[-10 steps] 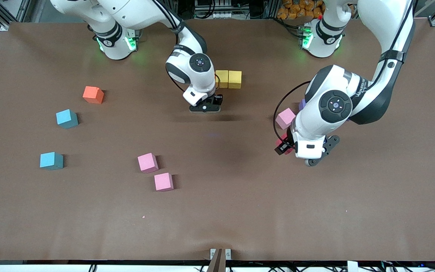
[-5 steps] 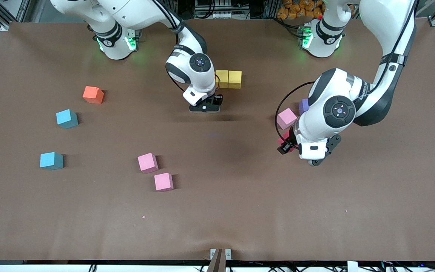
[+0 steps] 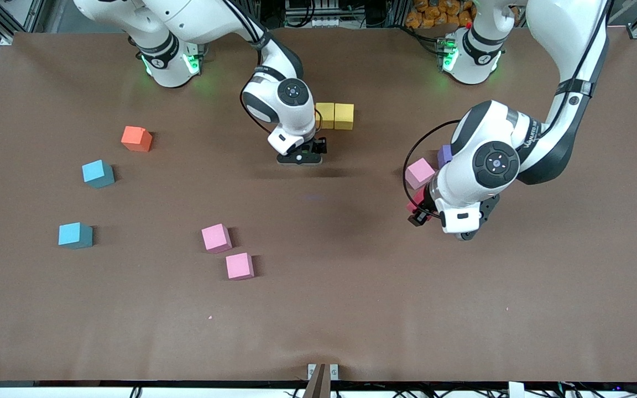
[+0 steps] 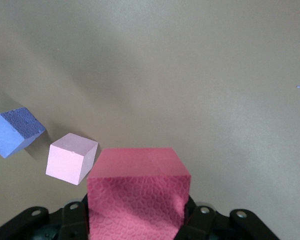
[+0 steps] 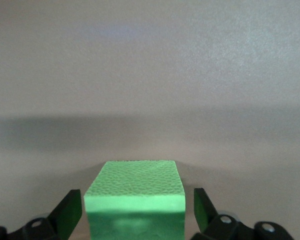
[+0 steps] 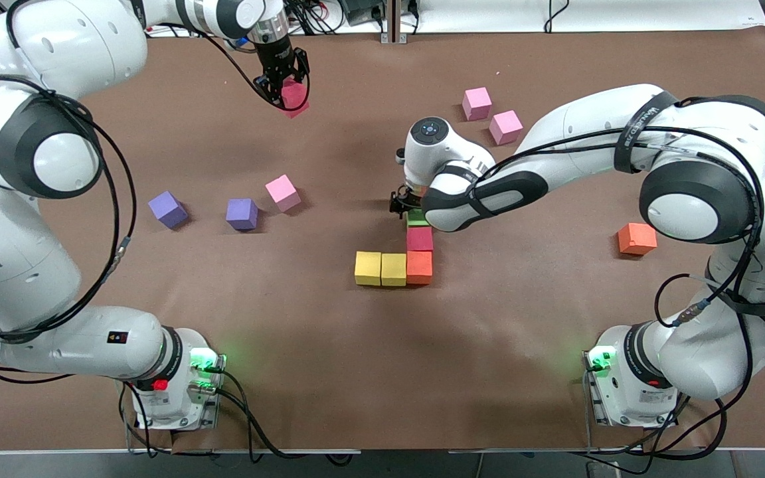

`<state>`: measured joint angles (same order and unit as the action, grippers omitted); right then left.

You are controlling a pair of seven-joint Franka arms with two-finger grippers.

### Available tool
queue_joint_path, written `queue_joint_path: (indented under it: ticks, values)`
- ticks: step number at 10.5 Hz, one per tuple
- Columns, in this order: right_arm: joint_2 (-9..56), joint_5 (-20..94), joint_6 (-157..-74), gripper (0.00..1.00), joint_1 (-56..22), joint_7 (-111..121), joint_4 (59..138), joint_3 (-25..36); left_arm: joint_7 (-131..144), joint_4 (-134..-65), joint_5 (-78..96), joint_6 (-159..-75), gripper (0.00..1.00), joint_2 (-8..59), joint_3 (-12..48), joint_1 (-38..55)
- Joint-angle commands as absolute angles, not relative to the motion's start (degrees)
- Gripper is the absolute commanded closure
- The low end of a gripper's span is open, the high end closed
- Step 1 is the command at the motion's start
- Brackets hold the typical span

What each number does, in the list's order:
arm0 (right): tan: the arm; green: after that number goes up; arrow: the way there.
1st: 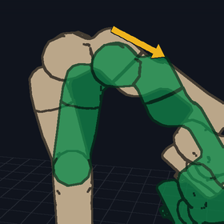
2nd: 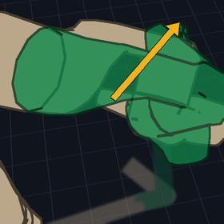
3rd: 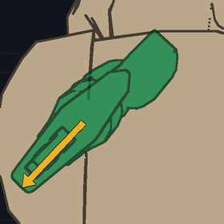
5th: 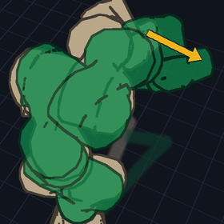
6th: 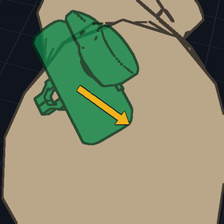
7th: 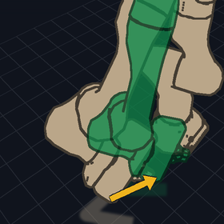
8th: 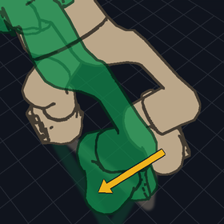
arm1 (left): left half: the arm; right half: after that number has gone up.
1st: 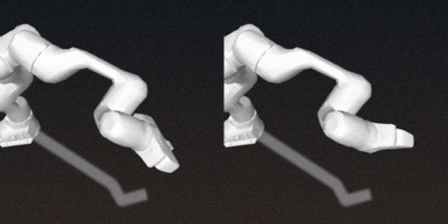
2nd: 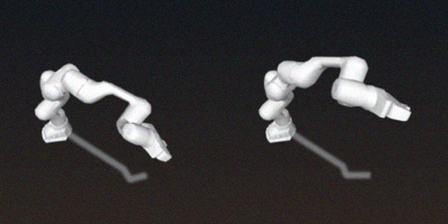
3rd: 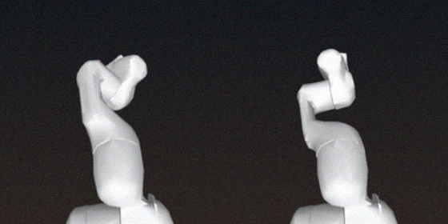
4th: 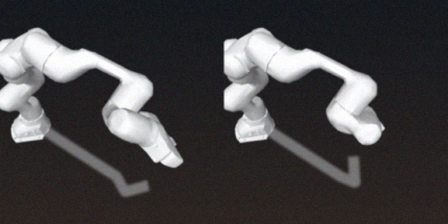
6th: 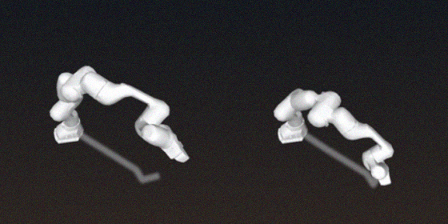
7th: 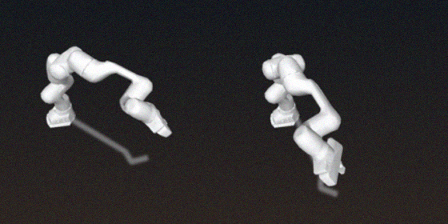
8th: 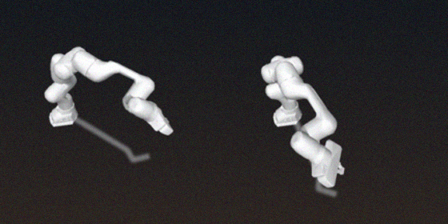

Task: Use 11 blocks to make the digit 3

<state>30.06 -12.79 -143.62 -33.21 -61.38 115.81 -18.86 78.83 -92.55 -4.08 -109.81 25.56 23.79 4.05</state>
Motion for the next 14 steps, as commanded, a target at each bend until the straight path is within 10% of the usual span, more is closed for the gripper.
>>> queue_joint_path:
  ticks: [1, 6, 14]
  values:
    - [26.5, -13.9, -141.7, 0.00, -32.4, -62.1, 115.8, -19.0, 79.5, -95.7, -2.5, -109.4, 0.64, 22.8, 23.8, 3.5]
    - [18.8, -13.9, -136.0, 0.00, -20.2, -48.3, 115.0, -19.1, 89.0, -99.7, 0.5, -110.4, 0.66, 22.9, 23.9, 3.3]
    - [29.0, -14.2, -139.0, 0.00, -3.6, -14.9, 107.1, -18.9, 120.0, -111.3, 0.2, -124.0, 0.64, 19.0, 30.3, 3.9]
